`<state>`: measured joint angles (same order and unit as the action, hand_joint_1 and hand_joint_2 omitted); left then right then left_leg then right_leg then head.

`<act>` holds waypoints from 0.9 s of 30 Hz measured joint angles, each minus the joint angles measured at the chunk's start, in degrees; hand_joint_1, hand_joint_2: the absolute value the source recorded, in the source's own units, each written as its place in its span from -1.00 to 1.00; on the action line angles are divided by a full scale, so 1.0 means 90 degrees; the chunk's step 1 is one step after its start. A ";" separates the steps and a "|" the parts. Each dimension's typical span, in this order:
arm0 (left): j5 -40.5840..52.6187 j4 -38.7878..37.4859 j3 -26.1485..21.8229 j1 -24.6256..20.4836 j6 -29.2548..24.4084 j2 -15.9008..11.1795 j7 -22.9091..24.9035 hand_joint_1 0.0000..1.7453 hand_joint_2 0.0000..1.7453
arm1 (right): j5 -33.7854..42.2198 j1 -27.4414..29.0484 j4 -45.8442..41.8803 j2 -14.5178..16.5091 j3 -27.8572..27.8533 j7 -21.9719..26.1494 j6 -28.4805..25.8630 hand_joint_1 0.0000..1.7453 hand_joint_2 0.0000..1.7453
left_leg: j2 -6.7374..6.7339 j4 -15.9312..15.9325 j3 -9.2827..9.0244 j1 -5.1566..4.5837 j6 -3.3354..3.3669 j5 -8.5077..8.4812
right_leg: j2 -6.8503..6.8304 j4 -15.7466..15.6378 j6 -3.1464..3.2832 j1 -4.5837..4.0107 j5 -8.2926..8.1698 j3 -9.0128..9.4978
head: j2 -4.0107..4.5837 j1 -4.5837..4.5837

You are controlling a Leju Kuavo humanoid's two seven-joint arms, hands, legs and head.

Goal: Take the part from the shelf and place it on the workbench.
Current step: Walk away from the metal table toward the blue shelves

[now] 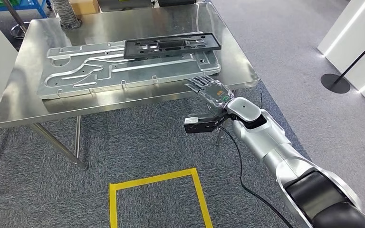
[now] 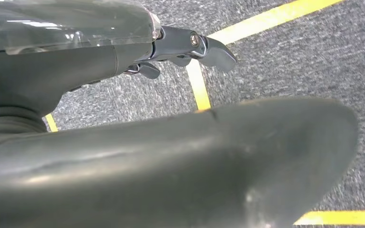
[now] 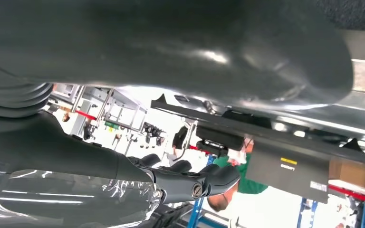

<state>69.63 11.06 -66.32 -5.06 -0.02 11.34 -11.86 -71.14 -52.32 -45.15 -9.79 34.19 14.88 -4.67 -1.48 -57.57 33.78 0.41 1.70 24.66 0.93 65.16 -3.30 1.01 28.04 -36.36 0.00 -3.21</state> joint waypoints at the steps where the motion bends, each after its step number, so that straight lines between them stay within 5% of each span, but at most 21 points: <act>1: -0.0007 0.0000 -0.0009 -0.0004 -0.0016 0.0001 -0.0001 -1.00 -1.00 | 0.0009 -0.0036 0.0040 0.0002 0.0002 0.0020 -0.0024 -1.00 -1.00 | 0.0007 -0.0024 0.0034 -0.0004 -0.0031 -0.0018 | 0.0032 -0.0408 0.0033 -0.0009 -0.0092 0.0249 | 0.0000 -0.0001; 3: -0.0020 0.0000 -0.0040 -0.0012 -0.0042 0.0002 0.0002 -1.00 -1.00 | 0.0018 -0.0087 0.0124 0.0006 0.0004 0.0049 -0.0066 -1.00 -1.00 | 0.0025 -0.0055 0.0079 -0.0012 -0.0103 -0.0060 | 0.0082 -0.0816 0.0130 -0.0035 -0.0135 0.0466 | 0.0000 -0.0001; 6: -0.0049 0.0000 -0.0090 -0.0005 -0.0063 0.0005 0.0036 -1.00 -1.00 | -0.0004 -0.0115 0.0268 0.0002 0.0026 0.0060 -0.0143 -1.00 -1.00 | 0.0056 -0.0106 0.0146 -0.0005 -0.0220 -0.0050 | 0.0042 -0.0863 0.0287 -0.0033 -0.0215 0.0419 | 0.0000 0.0000; 8: -0.0061 0.0000 -0.0102 0.0003 -0.0070 0.0005 0.0059 -1.00 -1.00 | -0.0027 -0.0165 0.0362 -0.0024 0.0066 0.0074 -0.0189 -1.00 -1.00 | 0.0078 -0.0527 0.0320 0.0008 -0.0272 0.0298 | 0.0007 -0.0897 0.0385 -0.0010 -0.0300 0.0360 | 0.0000 0.0000; 10: -0.0067 0.0000 -0.0104 0.0006 -0.0075 0.0005 0.0068 -1.00 -1.00 | -0.0046 -0.0224 0.0451 -0.0062 0.0118 0.0102 -0.0208 -1.00 -1.00 | 0.0090 -0.1380 0.0615 0.0027 -0.0301 0.0809 | -0.0015 -0.0894 0.0433 -0.0031 -0.0374 0.0264 | 0.0000 0.0000; 12: -0.0074 0.0000 -0.0107 0.0010 -0.0081 0.0005 0.0064 -1.00 -1.00 | -0.0053 -0.0261 0.0549 -0.0081 0.0174 0.0131 -0.0218 -1.00 -1.00 | 0.0091 -0.1919 0.0725 0.0032 -0.0313 0.1001 | -0.0027 -0.0883 0.0438 -0.0053 -0.0445 0.0167 | 0.0000 0.0000; 14: -0.0079 0.0000 -0.0108 0.0010 -0.0091 0.0005 0.0052 -1.00 -1.00 | -0.0054 -0.0295 0.0629 -0.0083 0.0213 0.0157 -0.0221 -1.00 -1.00 | 0.0088 -0.1512 0.0373 0.0030 -0.0279 0.0754 | -0.0030 -0.0864 0.0425 -0.0071 -0.0501 0.0093 | 0.0000 0.0000; 16: -0.0081 0.0000 -0.0109 0.0002 -0.0100 0.0005 0.0041 -1.00 -1.00 | -0.0054 -0.0343 0.0679 -0.0086 0.0242 0.0171 -0.0229 -1.00 -1.00 | 0.0049 -0.0600 -0.0200 0.0008 -0.0198 0.0488 | -0.0039 -0.0838 0.0392 -0.0091 -0.0542 0.0044 | 0.0000 0.0000; 18: -0.0081 0.0000 -0.0109 -0.0008 -0.0111 0.0006 0.0033 -1.00 -1.00 | -0.0053 -0.0382 0.0724 -0.0092 0.0274 0.0170 -0.0255 -1.00 -1.00 | 0.0019 -0.0096 -0.0478 -0.0028 -0.0139 0.0440 | -0.0057 -0.0823 0.0327 -0.0108 -0.0600 0.0001 | 0.0000 -0.0001; 22: -0.0082 0.0000 -0.0110 -0.0002 -0.0118 0.0019 0.0032 -1.00 -1.00 | -0.0052 -0.0398 0.0801 -0.0089 0.0325 0.0140 -0.0309 -1.00 -1.00 | 0.0023 0.0027 -0.0404 0.0000 -0.0005 0.0312 | -0.0063 -0.0750 0.0174 -0.0115 -0.0590 -0.0093 | 0.0000 0.0000; 26: -0.0084 0.0000 -0.0111 0.0001 -0.0118 0.0024 0.0047 -1.00 -1.00 | -0.0044 -0.0371 0.0868 0.0010 0.0352 0.0070 -0.0332 -1.00 -1.00 | -0.0018 0.0050 -0.0161 0.0012 0.0075 0.0108 | -0.0060 0.0690 0.0024 -0.0073 0.0328 -0.0683 | 0.0000 0.0000; 27: -0.0084 0.0000 -0.0111 0.0007 -0.0117 0.0024 0.0052 -1.00 -1.00 | -0.0041 -0.0348 0.0887 0.0040 0.0357 0.0057 -0.0332 -1.00 -1.00 | -0.0020 0.0043 -0.0096 0.0011 0.0069 0.0066 | -0.0061 0.0951 0.0003 -0.0064 0.0431 -0.0755 | 0.0000 0.0000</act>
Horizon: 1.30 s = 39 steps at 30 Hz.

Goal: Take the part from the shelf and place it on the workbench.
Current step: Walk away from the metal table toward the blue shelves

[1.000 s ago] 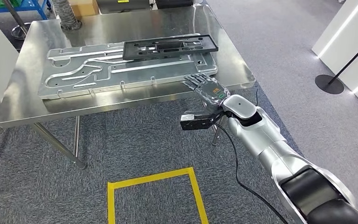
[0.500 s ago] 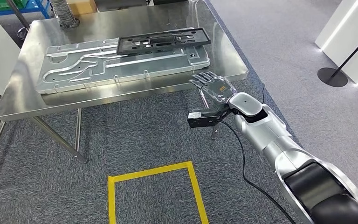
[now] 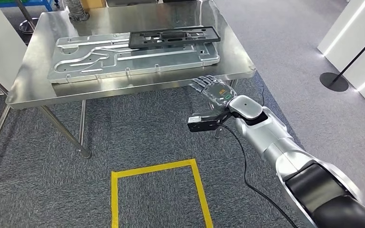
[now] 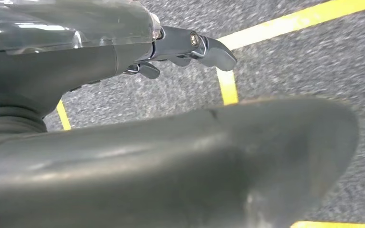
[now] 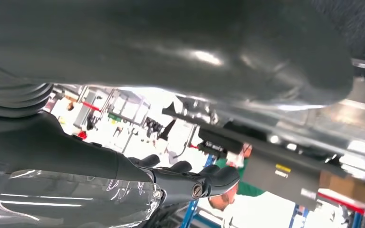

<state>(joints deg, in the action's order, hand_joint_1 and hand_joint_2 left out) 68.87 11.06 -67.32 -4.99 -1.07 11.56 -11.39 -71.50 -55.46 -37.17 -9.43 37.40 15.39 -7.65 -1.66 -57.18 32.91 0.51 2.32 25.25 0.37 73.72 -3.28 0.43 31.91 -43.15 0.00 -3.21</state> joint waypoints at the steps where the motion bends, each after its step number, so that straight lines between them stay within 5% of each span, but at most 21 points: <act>1: 0.0000 -0.0001 0.0000 0.0004 0.0001 0.0000 0.0002 -1.00 -1.00 | 0.0004 0.0021 0.0015 0.0026 0.0002 -0.0008 0.0000 -1.00 -1.00 | 0.0001 -0.0012 0.0057 0.0001 -0.0012 -0.0035 | -0.0001 -0.0009 -0.0012 0.0011 -0.0027 0.0068 | 0.0000 0.0000; 4: 0.0001 -0.0001 0.0000 0.0003 0.0004 0.0000 0.0006 -1.00 -1.00 | 0.0016 0.0030 0.0038 0.0062 0.0004 -0.0018 -0.0002 -1.00 -1.00 | 0.0011 -0.0077 0.0182 0.0005 -0.0070 -0.0102 | 0.0032 -0.1212 0.0001 0.0039 -0.0456 0.0873 | 0.0000 0.0000; 6: 0.0002 0.0000 0.0000 -0.0002 0.0004 0.0001 0.0001 -1.00 -1.00 | 0.0041 0.0019 0.0042 0.0074 0.0002 -0.0038 0.0001 -1.00 -1.00 | 0.0019 -0.0115 0.0220 -0.0005 -0.0133 -0.0137 | 0.0077 -0.1761 0.0097 0.0020 -0.0600 0.1164 | 0.0000 0.0000; 10: 0.0026 0.0000 0.0000 0.0004 0.0014 0.0000 -0.0036 -1.00 -1.00 | 0.0134 0.0058 0.0074 0.0081 -0.0022 -0.0139 0.0003 -1.00 -1.00 | 0.0027 -0.0155 0.0285 0.0008 -0.0283 -0.0127 | 0.0075 -0.1839 0.0320 0.0008 -0.0734 0.1105 | 0.0000 0.0000; 12: 0.0050 0.0000 0.0000 0.0014 0.0030 0.0000 -0.0054 -1.00 -1.00 | 0.0215 0.0121 0.0086 0.0065 -0.0077 -0.0210 -0.0010 -1.00 -1.00 | 0.0050 -0.0626 0.0471 0.0019 -0.0321 0.0253 | 0.0071 -0.1869 0.0404 0.0031 -0.0825 0.1041 | 0.0000 -0.0001; 14: 0.0077 0.0000 0.0000 0.0024 0.0050 0.0000 -0.0057 -1.00 -1.00 | 0.0308 0.0260 0.0103 0.0036 -0.0172 -0.0266 -0.0049 -1.00 -1.00 | 0.0079 -0.1504 0.0753 0.0027 -0.0336 0.0761 | 0.0074 -0.1865 0.0433 0.0020 -0.0896 0.0945 | 0.0000 -0.0001; 16: 0.0091 0.0000 0.0000 0.0034 0.0068 -0.0001 -0.0055 -1.00 -1.00 | 0.0389 0.0462 0.0130 0.0017 -0.0290 -0.0300 -0.0096 -1.00 -1.00 | 0.0092 -0.1946 0.0798 0.0027 -0.0327 0.0929 | 0.0080 -0.1856 0.0433 0.0004 -0.0962 0.0856 | 0.0000 0.0000; 17: 0.0094 0.0000 0.0000 0.0038 0.0073 -0.0001 -0.0053 -1.00 -1.00 | 0.0416 0.0559 0.0149 0.0014 -0.0354 -0.0314 -0.0120 -1.00 -1.00 | 0.0093 -0.1784 0.0638 0.0026 -0.0305 0.0840 | 0.0087 -0.1850 0.0427 -0.0005 -0.0990 0.0821 | 0.0000 0.0000; 21: 0.0096 0.0000 0.0002 0.0018 0.0082 -0.0010 -0.0048 -1.00 -1.00 | 0.0495 0.0837 0.0273 0.0011 -0.0672 -0.0347 -0.0250 -1.00 -1.00 | 0.0027 -0.0184 -0.0341 -0.0033 -0.0155 0.0392 | 0.0095 -0.1822 0.0345 -0.0058 -0.1096 0.0715 | 0.0000 0.0000; 25: 0.0108 0.0000 0.0002 0.0023 0.0087 -0.0010 -0.0048 -1.00 -1.00 | 0.0637 0.1142 0.0547 0.0027 -0.1045 -0.0325 -0.0370 -1.00 -1.00 | 0.0000 0.0013 -0.0352 -0.0029 -0.0069 0.0301 | 0.0069 -0.1798 0.0197 -0.0066 -0.1149 0.0645 | 0.0000 -0.0001; 27: 0.0132 0.0000 0.0002 0.0018 0.0086 -0.0008 -0.0047 -1.00 -1.00 | 0.0746 0.1314 0.0767 0.0086 -0.1251 -0.0316 -0.0409 -1.00 -1.00 | -0.0034 0.0071 -0.0291 0.0012 0.0006 0.0189 | 0.0063 -0.1400 0.0109 -0.0043 -0.0802 0.0474 | 0.0000 0.0000; 29: 0.0172 0.0000 0.0003 0.0003 0.0087 -0.0008 -0.0033 -1.00 -1.00 | 0.0898 0.1530 0.1034 0.0175 -0.1443 -0.0319 -0.0403 -1.00 -1.00 | -0.0049 0.0072 -0.0183 0.0007 0.0036 0.0107 | 0.0058 -0.0557 0.0025 -0.0026 -0.0259 0.0139 | 0.0000 0.0000; 31: 0.0225 0.0000 0.0008 -0.0005 0.0095 -0.0007 -0.0002 -1.00 -1.00 | 0.1098 0.1794 0.1303 0.0266 -0.1620 -0.0345 -0.0362 -1.00 -1.00 | -0.0049 0.0061 -0.0076 0.0010 0.0023 0.0040 | 0.0056 -0.0033 -0.0023 -0.0011 -0.0021 -0.0006 | 0.0000 0.0000; 32: 0.0261 0.0000 0.0013 -0.0012 0.0099 -0.0006 0.0019 -1.00 -1.00 | 0.1229 0.1926 0.1436 0.0312 -0.1722 -0.0378 -0.0328 -1.00 -1.00 | -0.0048 0.0052 -0.0028 0.0013 0.0010 0.0011 | 0.0055 -0.0145 -0.0034 -0.0001 -0.0080 0.0118 | 0.0000 0.0000; 34: 0.0333 0.0000 0.0029 -0.0044 0.0107 -0.0004 0.0052 -1.00 -1.00 | 0.1538 0.2172 0.1684 0.0393 -0.1975 -0.0465 -0.0280 -1.00 -1.00 | -0.0047 0.0022 0.0044 0.0018 -0.0025 -0.0029 | 0.0067 -0.1010 -0.0036 0.0025 -0.0378 0.0699 | 0.0000 0.0000; 36: 0.0404 0.0000 0.0056 -0.0094 0.0114 -0.0003 0.0088 -1.00 -1.00 | 0.1855 0.2410 0.1902 0.0464 -0.2255 -0.0591 -0.0190 -1.00 -1.00 | -0.0025 -0.0016 0.0083 0.0007 -0.0082 -0.0051 | 0.0105 -0.1751 0.0048 0.0008 -0.0589 0.1146 | 0.0000 0.0000; 39: 0.0473 0.0000 0.0130 -0.0162 0.0118 -0.0005 0.0159 -1.00 -1.00 | 0.2205 0.2853 0.2174 0.0509 -0.2617 -0.0842 0.0006 -1.00 -1.00 | 0.0007 -0.0031 0.0098 0.0006 -0.0186 -0.0089 | 0.0082 -0.1902 0.0238 -0.0035 -0.0669 0.1202 | 0.0000 0.0000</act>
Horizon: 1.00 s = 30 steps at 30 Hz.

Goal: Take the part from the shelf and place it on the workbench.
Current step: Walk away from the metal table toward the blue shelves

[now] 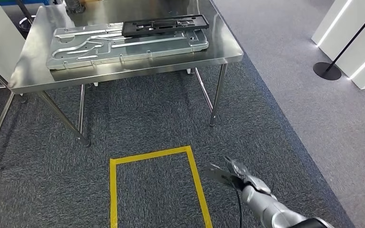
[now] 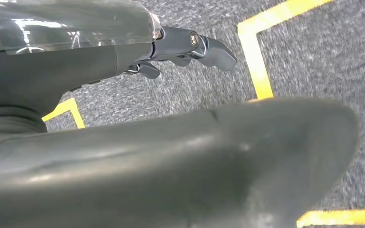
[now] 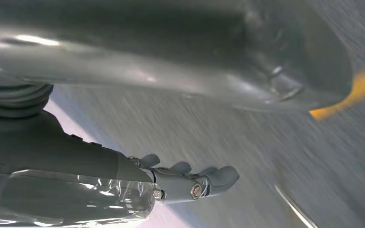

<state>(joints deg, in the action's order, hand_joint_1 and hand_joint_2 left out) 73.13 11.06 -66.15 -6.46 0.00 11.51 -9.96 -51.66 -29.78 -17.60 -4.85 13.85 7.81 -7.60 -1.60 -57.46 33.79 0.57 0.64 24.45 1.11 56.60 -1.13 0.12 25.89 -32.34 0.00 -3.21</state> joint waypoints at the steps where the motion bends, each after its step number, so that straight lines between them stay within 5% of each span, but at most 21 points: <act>1: 0.0012 0.0000 0.0024 -0.0013 0.0001 -0.0001 0.0021 -1.00 -1.00 | 0.0099 0.0148 0.0071 0.0000 -0.0106 -0.0097 0.0077 -1.00 -1.00 | 0.0012 -0.0023 0.0016 0.0007 -0.0033 0.0031 | -0.0019 -0.0014 0.0055 0.0004 -0.0028 -0.0002 | 0.0000 0.0000; 3: 0.0021 0.0000 0.0053 -0.0028 0.0000 -0.0004 0.0050 -1.00 -1.00 | 0.0282 0.0401 0.0183 -0.0001 -0.0299 -0.0299 0.0261 -1.00 -1.00 | 0.0045 -0.0352 0.0146 0.0015 -0.0077 0.0331 | -0.0057 -0.0049 0.0158 0.0028 -0.0093 -0.0033 | 0.0000 0.0000; 6: 0.0020 0.0000 0.0061 -0.0042 0.0000 -0.0005 0.0063 -1.00 -1.00 | 0.0531 0.0804 0.0330 -0.0022 -0.0565 -0.0556 0.0421 -1.00 -1.00 | 0.0090 -0.1577 0.0544 0.0034 -0.0108 0.1066 | -0.0128 -0.0037 0.0222 -0.0003 -0.0165 -0.0142 | 0.0000 0.0000; 8: 0.0013 0.0000 0.0062 -0.0043 -0.0002 -0.0007 0.0064 -1.00 -1.00 | 0.0782 0.1084 0.0405 -0.0030 -0.0750 -0.0670 0.0504 -1.00 -1.00 | 0.0098 -0.1802 0.0496 0.0035 -0.0098 0.1135 | -0.0172 -0.0008 0.0224 -0.0030 -0.0203 -0.0220 | 0.0000 0.0000; 12: 0.0006 0.0000 0.0062 -0.0072 -0.0021 -0.0012 0.0048 -1.00 -1.00 | 0.1508 0.1598 0.0486 -0.0029 -0.1188 -0.0717 0.0721 -1.00 -1.00 | 0.0074 -0.0192 -0.0525 -0.0021 0.0038 0.0625 | -0.0251 0.0063 0.0168 -0.0063 -0.0252 -0.0300 | 0.0000 0.0000; 17: -0.0028 0.0000 0.0060 -0.0063 -0.0055 -0.0001 0.0001 -1.00 -1.00 | 0.2943 0.2150 0.0566 0.0015 -0.2186 -0.0518 0.1006 -1.00 -1.00 | 0.0152 0.0163 -0.0596 -0.0053 0.0152 0.0443 | -0.0310 0.0128 -0.0022 -0.0013 -0.0251 -0.0348 | 0.0000 0.0000; 19: -0.0038 0.0000 0.0059 -0.0072 -0.0072 0.0011 -0.0009 -1.00 -1.00 | 0.3393 0.2329 0.0600 0.0052 -0.2611 -0.0489 0.0991 -1.00 0.00 | 0.0169 0.0207 -0.0517 -0.0035 0.0215 0.0316 | -0.0223 0.0634 -0.0089 0.0025 0.0184 -0.0549 | 0.0000 0.0000; 21: -0.0040 0.0000 0.0059 -0.0062 -0.0090 0.0024 -0.0014 -1.00 -1.00 | 0.3739 0.2484 0.0635 0.0100 -0.3021 -0.0424 0.0874 -1.00 1.00 | 0.0188 0.0197 -0.0383 -0.0047 0.0239 0.0226 | -0.0173 0.1509 -0.0143 0.0060 0.0734 -0.0846 | 0.0000 0.0000; 23: -0.0037 0.0000 0.0059 -0.0036 -0.0118 0.0040 -0.0013 -1.00 -1.00 | 0.3973 0.2610 0.0663 0.0157 -0.3366 -0.0291 0.0742 -1.00 1.00 | 0.0207 0.0167 -0.0259 -0.0051 0.0220 0.0157 | -0.0168 0.1863 -0.0180 0.0092 0.0893 -0.0849 | 0.0000 0.0000; 25: -0.0032 0.0000 0.0059 -0.0021 -0.0145 0.0056 -0.0012 -1.00 -1.00 | 0.4158 0.2687 0.0677 0.0209 -0.3661 -0.0093 0.0693 -1.00 1.00 | 0.0224 0.0110 -0.0155 -0.0046 0.0181 0.0111 | -0.0165 0.1218 -0.0192 0.0129 0.0640 -0.0345 | 0.0000 0.0000; 27: -0.0014 0.0000 0.0061 -0.0022 -0.0160 0.0069 -0.0009 -1.00 -1.00 | 0.4276 0.2713 0.0686 0.0256 -0.3917 0.0082 0.0682 -1.00 0.00 | 0.0230 0.0043 -0.0071 -0.0061 0.0127 0.0081 | -0.0135 0.0314 -0.0158 0.0144 0.0421 0.0214 | 0.0000 0.0000; 29: 0.0008 0.0000 0.0062 -0.0025 -0.0167 0.0075 -0.0004 -1.00 -1.00 | 0.4332 0.2735 0.0702 0.0287 -0.4102 0.0174 0.0701 -1.00 -1.00 | 0.0231 0.0008 -0.0027 -0.0078 0.0057 0.0045 | -0.0113 -0.0012 -0.0089 0.0119 0.0368 0.0376 | 0.0000 -0.0001; 30: 0.0018 0.0000 0.0062 -0.0020 -0.0168 0.0078 -0.0002 -1.00 -1.00 | 0.4352 0.2753 0.0714 0.0294 -0.4176 0.0200 0.0702 -1.00 -1.00 | 0.0234 0.0006 -0.0021 -0.0079 0.0017 0.0020 | -0.0118 -0.0001 -0.0045 0.0103 0.0331 0.0355 | 0.0000 -0.0001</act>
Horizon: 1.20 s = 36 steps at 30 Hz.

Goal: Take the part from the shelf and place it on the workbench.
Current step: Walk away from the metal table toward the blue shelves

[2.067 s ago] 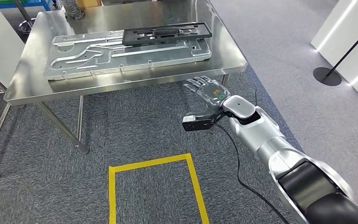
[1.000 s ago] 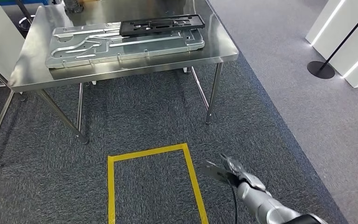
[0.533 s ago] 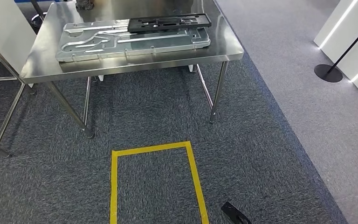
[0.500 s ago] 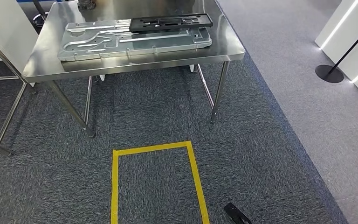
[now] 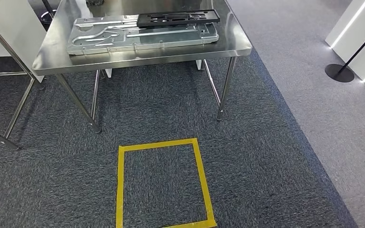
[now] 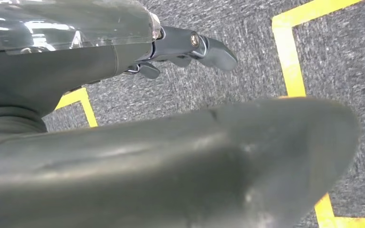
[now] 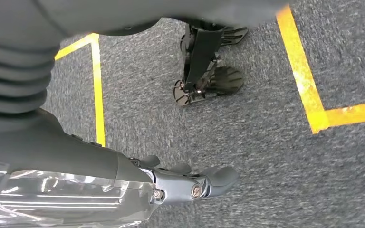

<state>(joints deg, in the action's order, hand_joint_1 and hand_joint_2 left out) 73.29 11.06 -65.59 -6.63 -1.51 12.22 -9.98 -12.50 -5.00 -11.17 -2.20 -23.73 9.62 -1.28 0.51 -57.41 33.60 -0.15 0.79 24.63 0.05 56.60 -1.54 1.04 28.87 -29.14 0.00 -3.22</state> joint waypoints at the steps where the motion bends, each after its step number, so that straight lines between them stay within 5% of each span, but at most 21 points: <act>1: 0.0010 0.0000 0.0001 0.0007 0.0001 0.0004 0.0002 -1.00 -1.00 | 0.0014 0.0015 0.0015 0.0002 -0.0060 0.0012 -0.0015 -1.00 -0.50 | 0.0002 -0.0006 0.0011 0.0010 -0.0039 -0.0008 | -0.0018 -0.0003 0.0046 0.0008 -0.0031 -0.0020 | 0.0000 0.0000; 4: 0.0044 0.0000 0.0009 0.0013 -0.0001 0.0010 0.0003 -1.00 -1.00 | 0.0055 0.0036 0.0048 0.0001 -0.0206 0.0023 -0.0095 -1.00 1.00 | -0.0008 -0.0521 0.0233 0.0039 -0.0127 0.0447 | -0.0079 -0.0035 0.0191 0.0032 -0.0162 -0.0123 | 0.0000 0.0001; 6: 0.0052 0.0000 0.0022 0.0010 -0.0002 0.0010 -0.0003 -1.00 -1.00 | 0.0103 0.0048 0.0063 -0.0004 -0.0302 0.0025 -0.0104 -1.00 1.00 | -0.0014 -0.1375 0.0528 0.0044 -0.0160 0.1004 | -0.0106 -0.0026 0.0223 0.0015 -0.0242 -0.0236 | 0.0000 0.0001; 8: 0.0053 0.0000 0.0033 0.0016 -0.0002 0.0010 -0.0013 -1.00 -1.00 | 0.0155 0.0061 0.0082 -0.0009 -0.0399 0.0034 -0.0097 -1.00 1.00 | -0.0015 -0.1851 0.0589 0.0044 -0.0170 0.1222 | -0.0124 -0.0002 0.0214 0.0001 -0.0318 -0.0355 | 0.0000 0.0001; 9: 0.0052 0.0000 0.0035 0.0019 -0.0002 0.0010 -0.0018 -1.00 -1.00 | 0.0171 0.0065 0.0091 -0.0010 -0.0442 0.0040 -0.0093 -1.00 1.00 | -0.0015 -0.1724 0.0435 0.0044 -0.0162 0.1156 | -0.0127 0.0017 0.0203 -0.0003 -0.0350 -0.0413 | 0.0000 0.0001; 13: 0.0050 0.0000 0.0041 -0.0013 -0.0004 0.0011 -0.0027 -1.00 -1.00 | 0.0184 0.0071 0.0114 -0.0009 -0.0556 0.0057 -0.0087 -1.00 1.00 | -0.0031 -0.0089 -0.0646 0.0019 -0.0057 0.0672 | -0.0135 0.0123 0.0110 -0.0024 -0.0448 -0.0573 | 0.0000 0.0000; 17: 0.0037 0.0000 0.0042 0.0014 -0.0004 0.0015 -0.0032 -1.00 -1.00 | 0.0218 0.0073 0.0127 0.0001 -0.0633 0.0066 -0.0097 -1.00 1.00 | -0.0029 0.0111 -0.0669 0.0001 0.0076 0.0553 | -0.0127 0.0169 -0.0047 -0.0018 -0.0509 -0.0632 | 0.0000 0.0001; 19: 0.0005 0.0000 0.0041 0.0025 -0.0010 0.0015 -0.0032 -1.00 -1.00 | 0.0240 0.0079 0.0135 0.0037 -0.0686 0.0053 -0.0126 -1.00 1.00 | -0.0046 0.0139 -0.0596 0.0016 0.0161 0.0445 | -0.0090 0.0509 -0.0103 0.0008 -0.0194 -0.0776 | 0.0000 0.0001; 21: -0.0032 0.0000 0.0039 0.0030 -0.0018 0.0015 -0.0027 -1.00 -1.00 | 0.0199 0.0081 0.0139 0.0088 -0.0721 0.0021 -0.0183 -1.00 1.00 | -0.0052 0.0127 -0.0475 0.0008 0.0204 0.0356 | -0.0067 0.1305 -0.0140 0.0023 0.0351 -0.1068 | 0.0000 0.0001; 23: -0.0061 0.0000 0.0037 0.0046 -0.0022 0.0016 -0.0022 -1.00 -1.00 | 0.0100 0.0080 0.0140 0.0137 -0.0727 -0.0015 -0.0239 -1.00 1.00 | -0.0050 0.0089 -0.0344 -0.0005 0.0205 0.0283 | -0.0066 0.1896 -0.0160 0.0027 0.0625 -0.1209 | 0.0000 0.0001; 25: -0.0074 0.0000 0.0035 0.0056 -0.0024 0.0022 -0.0021 -1.00 -1.00 | 0.0000 0.0073 0.0140 0.0186 -0.0725 -0.0032 -0.0283 -1.00 1.00 | -0.0041 0.0036 -0.0236 -0.0009 0.0186 0.0232 | -0.0065 0.1554 -0.0143 0.0027 0.0450 -0.0872 | 0.0000 0.0001; 27: -0.0075 0.0000 0.0034 0.0056 -0.0024 0.0033 -0.0027 -1.00 -1.00 | -0.0065 0.0044 0.0139 0.0229 -0.0724 -0.0024 -0.0311 -1.00 1.00 | -0.0032 -0.0012 -0.0163 -0.0019 0.0148 0.0198 | -0.0048 0.0618 -0.0087 0.0008 0.0168 -0.0260 | 0.0000 0.0001; 29: -0.0050 0.0000 0.0033 0.0052 -0.0031 0.0042 -0.0034 -1.00 -1.00 | -0.0082 0.0014 0.0139 0.0273 -0.0724 0.0009 -0.0291 -1.00 0.00 | -0.0030 -0.0037 -0.0125 -0.0031 0.0089 0.0167 | -0.0029 0.0088 -0.0010 -0.0030 0.0059 0.0031 | 0.0000 0.0001; 31: -0.0008 0.0000 0.0035 0.0054 -0.0053 0.0049 -0.0030 -1.00 0.00 | -0.0050 0.0009 0.0139 0.0298 -0.0725 0.0063 -0.0226 -1.00 0.00 | -0.0030 -0.0026 -0.0117 -0.0030 0.0016 0.0123 | -0.0028 0.0035 0.0066 -0.0052 0.0019 0.0013 | 0.0000 0.0001; 33: 0.0012 0.0000 0.0036 0.0060 -0.0078 0.0051 0.0012 -1.00 1.00 | -0.0002 0.0013 0.0139 0.0300 -0.0733 0.0112 -0.0152 -1.00 1.00 | -0.0030 -0.0121 -0.0071 -0.0016 -0.0061 0.0203 | -0.0054 -0.0012 0.0153 -0.0030 -0.0060 -0.0007 | 0.0000 0.0000; 36: 0.0024 0.0000 0.0036 0.0064 -0.0087 0.0051 0.0155 -1.00 1.00 | 0.0018 0.0023 0.0139 0.0295 -0.0747 0.0187 -0.0078 -1.00 1.00 | -0.0033 -0.1091 0.0325 0.0015 -0.0162 0.0869 | -0.0089 -0.0045 0.0242 -0.0016 -0.0165 -0.0104 | 0.0000 0.0000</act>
<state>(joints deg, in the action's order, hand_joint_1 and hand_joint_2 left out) 73.51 11.06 -65.26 -6.06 -2.30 12.68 -8.58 -12.33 -4.79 -9.92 0.45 -30.46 11.30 -1.99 0.21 -67.23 36.53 -0.02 -0.66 32.45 -0.75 56.19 0.63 0.90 27.38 -30.08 0.00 -3.22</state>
